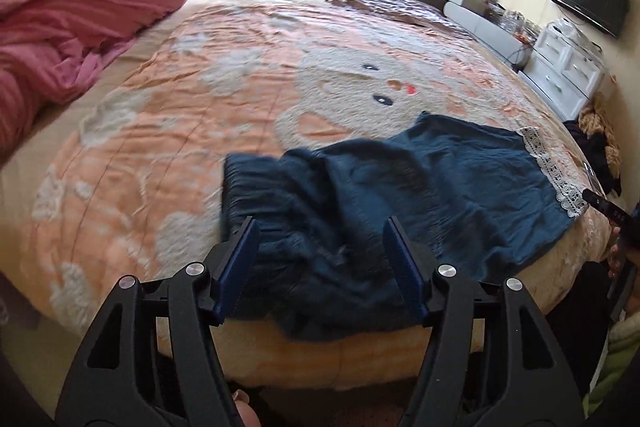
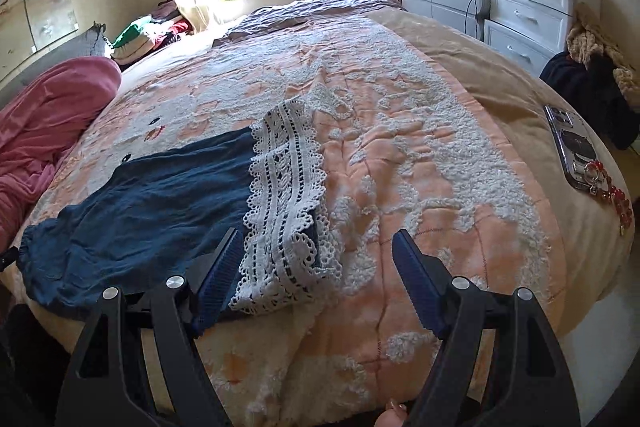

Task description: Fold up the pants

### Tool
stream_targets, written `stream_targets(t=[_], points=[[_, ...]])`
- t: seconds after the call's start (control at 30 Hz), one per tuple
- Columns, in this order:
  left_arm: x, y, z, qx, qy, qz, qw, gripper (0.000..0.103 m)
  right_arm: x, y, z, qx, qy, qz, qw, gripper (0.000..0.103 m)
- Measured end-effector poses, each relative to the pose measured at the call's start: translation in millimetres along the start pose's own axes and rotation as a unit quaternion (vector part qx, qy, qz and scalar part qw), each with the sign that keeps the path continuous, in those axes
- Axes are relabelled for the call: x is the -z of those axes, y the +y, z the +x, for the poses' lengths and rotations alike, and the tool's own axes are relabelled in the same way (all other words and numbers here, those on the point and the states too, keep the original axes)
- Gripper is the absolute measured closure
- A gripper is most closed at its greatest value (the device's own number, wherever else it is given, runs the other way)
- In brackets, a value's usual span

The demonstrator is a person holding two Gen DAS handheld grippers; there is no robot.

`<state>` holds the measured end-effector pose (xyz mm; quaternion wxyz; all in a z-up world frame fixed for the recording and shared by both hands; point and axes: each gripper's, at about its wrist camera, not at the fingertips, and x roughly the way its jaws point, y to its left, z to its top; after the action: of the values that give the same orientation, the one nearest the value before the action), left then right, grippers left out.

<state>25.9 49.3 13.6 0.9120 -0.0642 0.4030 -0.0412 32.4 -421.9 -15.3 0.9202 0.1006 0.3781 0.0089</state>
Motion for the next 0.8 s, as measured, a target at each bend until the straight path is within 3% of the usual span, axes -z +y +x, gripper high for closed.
stream_targets(t=[0.13, 0.37, 0.53, 0.6, 0.67, 0.7, 0.8], points=[[5.9, 10.0, 5.4, -0.002, 0.010, -0.019, 0.9998, 0.045, 4.7, -3.1, 3.2, 0.009, 0.010, 0.009, 1.000, 0.028], [10.4, 14.0, 17.7, -0.040, 0.022, -0.034, 0.9984, 0.042, 6.5, -12.8, 0.8, 0.012, 0.016, 0.025, 0.999, 0.028], [15.4, 15.4, 20.6, -0.036, 0.023, -0.045, 0.9981, 0.042, 9.4, -16.3, 2.9, 0.003, 0.026, 0.029, 0.999, 0.028], [16.4, 9.9, 21.4, -0.042, 0.021, -0.038, 0.9982, 0.057, 9.2, -12.9, 5.1, -0.010, 0.031, 0.028, 0.999, 0.038], [16.6, 7.5, 22.5, -0.038, 0.021, -0.035, 0.9984, 0.065, 9.4, -4.9, 8.4, -0.020, 0.039, 0.016, 0.999, 0.048], [17.4, 7.3, 21.9, -0.040, 0.020, -0.033, 0.9984, 0.066, 10.0, 0.5, 10.4, -0.026, 0.044, 0.006, 0.999, 0.062], [17.6, 8.9, 19.8, -0.049, 0.017, -0.024, 0.9984, 0.068, 10.7, 12.2, 14.7, -0.033, 0.047, -0.013, 0.998, 0.080]])
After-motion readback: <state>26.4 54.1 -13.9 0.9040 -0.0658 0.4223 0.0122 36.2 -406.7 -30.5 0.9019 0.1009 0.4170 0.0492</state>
